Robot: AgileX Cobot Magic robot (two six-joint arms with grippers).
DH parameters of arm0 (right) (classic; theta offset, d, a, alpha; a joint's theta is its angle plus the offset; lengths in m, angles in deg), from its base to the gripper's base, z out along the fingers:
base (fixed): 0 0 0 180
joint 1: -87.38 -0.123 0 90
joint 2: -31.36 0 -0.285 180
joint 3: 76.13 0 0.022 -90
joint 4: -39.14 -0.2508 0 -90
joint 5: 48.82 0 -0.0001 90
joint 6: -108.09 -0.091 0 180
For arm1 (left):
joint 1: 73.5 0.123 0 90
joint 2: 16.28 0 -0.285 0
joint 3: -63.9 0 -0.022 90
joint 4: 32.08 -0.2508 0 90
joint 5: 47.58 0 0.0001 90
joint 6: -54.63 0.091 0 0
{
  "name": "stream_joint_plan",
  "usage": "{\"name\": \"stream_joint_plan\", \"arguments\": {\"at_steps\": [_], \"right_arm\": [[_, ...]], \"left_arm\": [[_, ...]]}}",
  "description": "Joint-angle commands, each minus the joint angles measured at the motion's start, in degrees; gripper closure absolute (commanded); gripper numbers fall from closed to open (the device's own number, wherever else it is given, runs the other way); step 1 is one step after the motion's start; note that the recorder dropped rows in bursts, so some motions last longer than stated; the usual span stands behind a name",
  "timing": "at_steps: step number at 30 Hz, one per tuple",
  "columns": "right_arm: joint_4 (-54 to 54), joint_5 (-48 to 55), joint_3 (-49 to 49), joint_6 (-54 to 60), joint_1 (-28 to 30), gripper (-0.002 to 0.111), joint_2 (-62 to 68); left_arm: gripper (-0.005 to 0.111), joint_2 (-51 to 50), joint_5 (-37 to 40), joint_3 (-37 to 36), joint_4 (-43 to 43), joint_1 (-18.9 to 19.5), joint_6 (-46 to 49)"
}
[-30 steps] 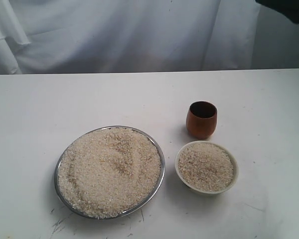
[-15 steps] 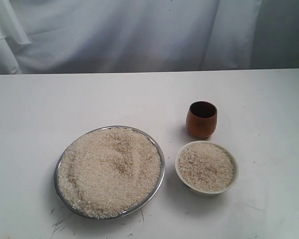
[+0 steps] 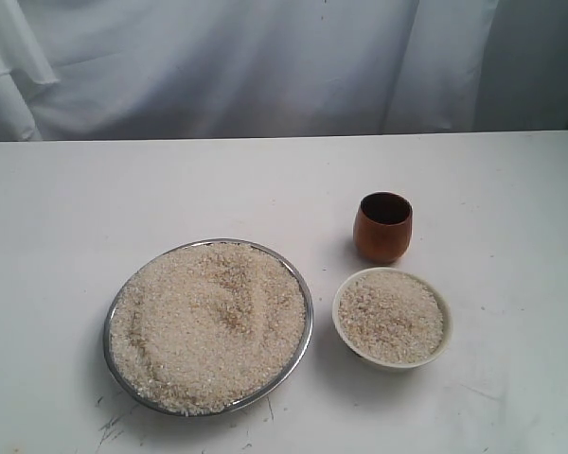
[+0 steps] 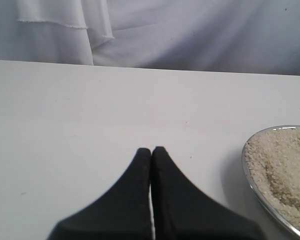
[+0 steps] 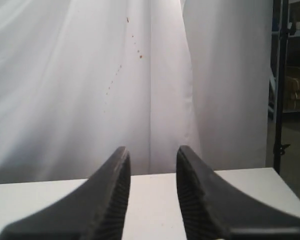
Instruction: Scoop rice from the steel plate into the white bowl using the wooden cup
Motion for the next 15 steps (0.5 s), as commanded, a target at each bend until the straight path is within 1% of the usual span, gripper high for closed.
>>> {"name": "stream_joint_plan", "arguments": {"at_steps": [1,3,4,6,7,9,11,13,15], "right_arm": [[-6.2,-2.7,-6.0,1.6,-0.4,0.079,-3.3],[-18.6,-2.7,-8.1,13.2,-0.4,0.079,-3.9],[-27.4,-3.0,-9.5,22.7,-0.4,0.079,-4.4],[-37.8,-3.0,-11.1,34.2,-0.4,0.079,-5.0],[-45.6,-2.3,-12.2,41.9,-0.4,0.079,-5.3],[-54.8,-0.1,-13.2,52.0,-0.4,0.079,-6.0],[-62.7,3.2,-14.3,62.2,-0.4,0.079,-7.1],[-67.5,5.7,-15.5,68.7,-0.4,0.079,-8.0],[-67.7,6.9,-16.9,69.6,-0.4,0.079,-9.0]], "left_arm": [[0.107,0.2,-0.8,-0.3,-0.1,-0.2,0.0],[0.107,0.2,-0.8,-0.3,-0.1,-0.2,0.0],[0.107,0.2,-0.8,-0.3,-0.1,-0.2,0.0],[0.107,0.2,-0.8,-0.3,-0.1,-0.2,0.0],[0.107,0.2,-0.8,-0.3,-0.1,-0.2,0.0],[0.107,0.2,-0.8,-0.3,-0.1,-0.2,0.0],[0.107,0.2,-0.8,-0.3,-0.1,-0.2,0.0],[0.107,0.2,-0.8,-0.3,-0.1,-0.2,0.0],[0.107,0.2,-0.8,-0.3,-0.1,-0.2,0.0]]}}
